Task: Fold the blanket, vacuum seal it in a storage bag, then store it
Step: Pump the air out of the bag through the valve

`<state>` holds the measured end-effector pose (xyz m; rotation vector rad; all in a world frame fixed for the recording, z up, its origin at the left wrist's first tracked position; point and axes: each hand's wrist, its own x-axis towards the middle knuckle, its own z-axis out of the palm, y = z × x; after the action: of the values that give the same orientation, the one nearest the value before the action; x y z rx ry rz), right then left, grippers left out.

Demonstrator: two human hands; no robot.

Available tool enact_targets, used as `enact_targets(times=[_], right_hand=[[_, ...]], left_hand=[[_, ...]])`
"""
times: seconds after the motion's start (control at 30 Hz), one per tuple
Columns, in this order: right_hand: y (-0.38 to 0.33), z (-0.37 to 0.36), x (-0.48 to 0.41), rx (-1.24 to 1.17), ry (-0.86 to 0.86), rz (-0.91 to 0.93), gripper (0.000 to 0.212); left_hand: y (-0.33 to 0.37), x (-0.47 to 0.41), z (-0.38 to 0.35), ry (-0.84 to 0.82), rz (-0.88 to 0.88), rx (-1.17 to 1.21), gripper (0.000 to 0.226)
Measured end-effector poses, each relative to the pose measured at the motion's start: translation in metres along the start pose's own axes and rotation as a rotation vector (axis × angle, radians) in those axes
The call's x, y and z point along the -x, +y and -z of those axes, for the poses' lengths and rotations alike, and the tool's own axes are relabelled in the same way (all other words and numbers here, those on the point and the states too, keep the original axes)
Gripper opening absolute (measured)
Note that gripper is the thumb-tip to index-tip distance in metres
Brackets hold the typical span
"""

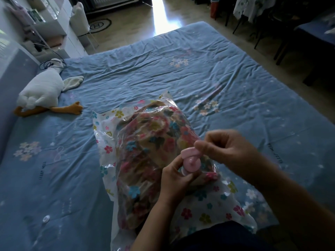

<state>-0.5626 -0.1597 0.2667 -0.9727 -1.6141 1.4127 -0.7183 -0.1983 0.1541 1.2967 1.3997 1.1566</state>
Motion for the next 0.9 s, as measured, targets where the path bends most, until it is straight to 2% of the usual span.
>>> enact_targets(times=[0.07,0.13,0.27,0.3,0.37,0.47,0.6,0.63,0.8,0.9], right_hand=[[-0.02,0.006,0.001,-0.248,-0.05,0.078,0.039],[-0.014,0.007,0.0,-0.307,-0.046,0.065,0.037],[0.049,-0.004,-0.002,0.205,0.009,-0.193,0.041],[0.059,-0.005,-0.001,0.292,0.001,-0.234,0.04],[0.056,-0.007,-0.001,0.323,0.004,-0.201,0.041],[0.01,-0.003,-0.003,0.124,0.02,-0.015,0.051],[-0.021,0.006,-0.002,-0.21,-0.021,0.105,0.041],[-0.013,0.004,-0.003,-0.188,-0.016,0.075,0.04],[0.063,-0.009,0.0,0.31,0.01,-0.219,0.043],[0.041,-0.008,-0.001,0.256,0.054,-0.118,0.045]], left_hand=[[0.002,0.0,-0.001,-0.016,0.011,0.013,0.042],[0.003,0.001,-0.003,-0.022,0.011,0.027,0.046],[0.005,0.004,-0.006,-0.005,-0.021,0.053,0.044],[0.006,0.006,-0.005,-0.003,-0.018,0.057,0.044],[0.006,0.006,-0.004,0.005,-0.02,0.058,0.044],[0.004,0.003,-0.001,0.002,-0.015,0.023,0.04],[0.002,0.003,-0.003,-0.009,0.012,0.021,0.045],[0.001,0.003,-0.003,-0.002,0.012,0.025,0.046],[0.003,0.006,-0.005,0.003,-0.015,0.045,0.041],[0.007,0.005,-0.004,0.006,-0.046,0.022,0.042]])
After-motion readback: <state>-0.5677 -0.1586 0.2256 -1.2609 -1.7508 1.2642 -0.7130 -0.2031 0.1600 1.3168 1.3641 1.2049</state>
